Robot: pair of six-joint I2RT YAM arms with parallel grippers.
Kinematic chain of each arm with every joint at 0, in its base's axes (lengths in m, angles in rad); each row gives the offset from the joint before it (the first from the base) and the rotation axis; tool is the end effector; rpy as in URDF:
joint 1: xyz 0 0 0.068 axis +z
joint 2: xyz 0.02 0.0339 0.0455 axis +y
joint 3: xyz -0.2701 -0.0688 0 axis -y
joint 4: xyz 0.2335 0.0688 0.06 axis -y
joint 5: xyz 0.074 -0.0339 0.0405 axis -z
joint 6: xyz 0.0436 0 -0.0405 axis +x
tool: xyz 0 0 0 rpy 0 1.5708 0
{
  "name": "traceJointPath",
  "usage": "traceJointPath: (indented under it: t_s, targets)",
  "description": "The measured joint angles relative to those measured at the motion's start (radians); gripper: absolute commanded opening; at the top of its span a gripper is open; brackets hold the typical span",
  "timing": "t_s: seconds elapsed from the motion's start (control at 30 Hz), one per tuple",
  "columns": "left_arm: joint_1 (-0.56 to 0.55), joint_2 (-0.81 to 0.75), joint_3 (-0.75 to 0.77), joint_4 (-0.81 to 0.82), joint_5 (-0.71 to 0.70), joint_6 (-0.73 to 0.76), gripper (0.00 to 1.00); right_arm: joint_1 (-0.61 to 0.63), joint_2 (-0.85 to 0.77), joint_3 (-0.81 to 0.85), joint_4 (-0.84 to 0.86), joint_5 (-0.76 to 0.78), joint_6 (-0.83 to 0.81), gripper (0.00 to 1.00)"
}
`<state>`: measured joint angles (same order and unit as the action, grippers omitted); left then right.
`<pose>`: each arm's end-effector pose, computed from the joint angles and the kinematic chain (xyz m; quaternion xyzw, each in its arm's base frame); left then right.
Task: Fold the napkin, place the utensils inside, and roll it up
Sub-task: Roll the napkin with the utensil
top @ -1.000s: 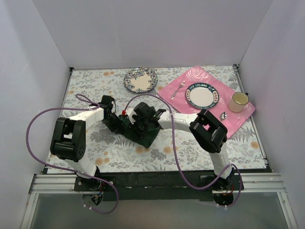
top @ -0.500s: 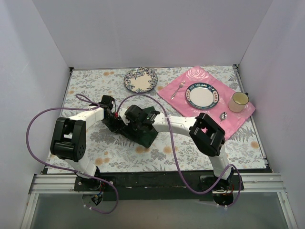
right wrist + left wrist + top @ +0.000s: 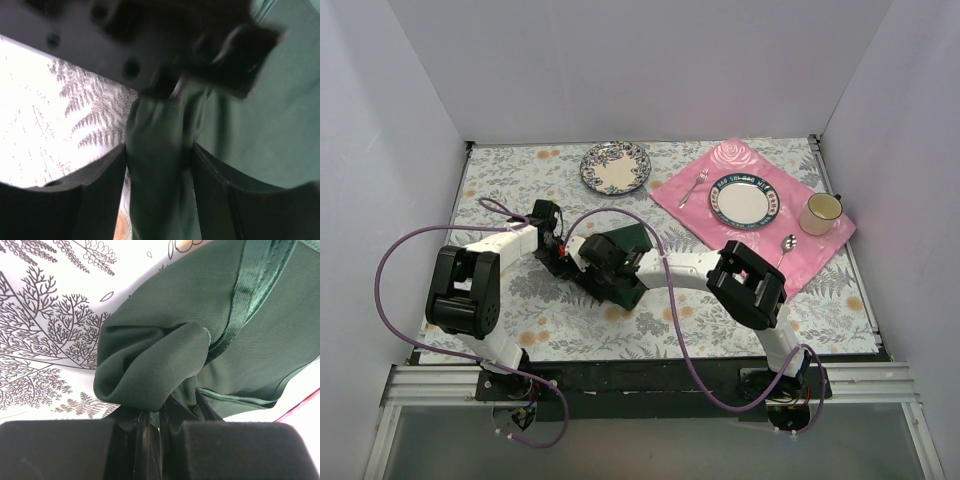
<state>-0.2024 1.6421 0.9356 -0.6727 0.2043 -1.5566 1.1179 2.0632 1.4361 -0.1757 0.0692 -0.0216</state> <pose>0.2706 -0.0646 0.1624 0.6128 -0.7779 0.1380 0.0175 0.2012 0.4065 0.1786 -0.4889 0.7872 0.1677 0.3363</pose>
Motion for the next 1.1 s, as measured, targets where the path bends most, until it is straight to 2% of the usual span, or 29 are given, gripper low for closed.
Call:
traceJointPath:
  t_s: [0.1,0.13,0.2,0.23,0.27,0.33,0.37,0.5,0.63,0.8,0.93,1.0,1.1]
  targets:
    - [0.0,-0.002,-0.002,0.0,0.003,-0.006,0.0,0.004,0.005,-0.031,0.062,0.021,0.012,0.46]
    - [0.0,-0.002,-0.003,0.0,0.003,-0.007,0.0,0.006,0.005,-0.038,0.081,0.031,0.019,0.37]
    - [0.0,-0.004,-0.004,0.0,0.003,-0.009,0.0,0.01,0.003,-0.054,0.114,0.049,0.031,0.28]
    - [0.0,-0.005,-0.005,0.0,0.002,-0.008,0.01,0.01,0.0,-0.067,0.132,0.06,0.04,0.16]
    - [0.0,-0.006,-0.005,0.0,0.002,-0.007,0.14,0.011,-0.006,-0.084,0.154,0.067,0.046,0.12]
    - [0.0,-0.013,-0.007,0.0,0.002,-0.001,0.32,0.011,-0.021,-0.124,0.204,0.073,0.059,0.03]
    - [0.0,-0.021,-0.01,0.0,-0.002,0.007,0.45,0.01,-0.025,-0.135,0.221,0.071,0.066,0.01]
    - [0.003,-0.081,-0.013,-0.003,-0.033,0.036,0.63,-0.008,-0.044,-0.192,0.301,0.024,0.087,0.01]
    - [0.005,-0.194,-0.009,0.001,-0.084,0.069,0.65,-0.052,-0.048,-0.214,0.34,-0.089,0.112,0.01]
    - [0.01,-0.258,-0.009,0.0,-0.117,0.095,0.64,-0.153,-0.032,-0.235,0.389,-0.359,0.185,0.01]
    - [0.01,-0.289,-0.023,0.023,-0.067,0.108,0.67,-0.243,0.024,-0.233,0.456,-0.599,0.294,0.01]
    - [0.01,-0.295,-0.036,0.034,-0.036,0.113,0.64,-0.275,0.058,-0.228,0.498,-0.698,0.357,0.01]
    - [0.01,-0.296,-0.061,0.052,0.014,0.118,0.53,-0.307,0.096,-0.235,0.57,-0.797,0.47,0.01]
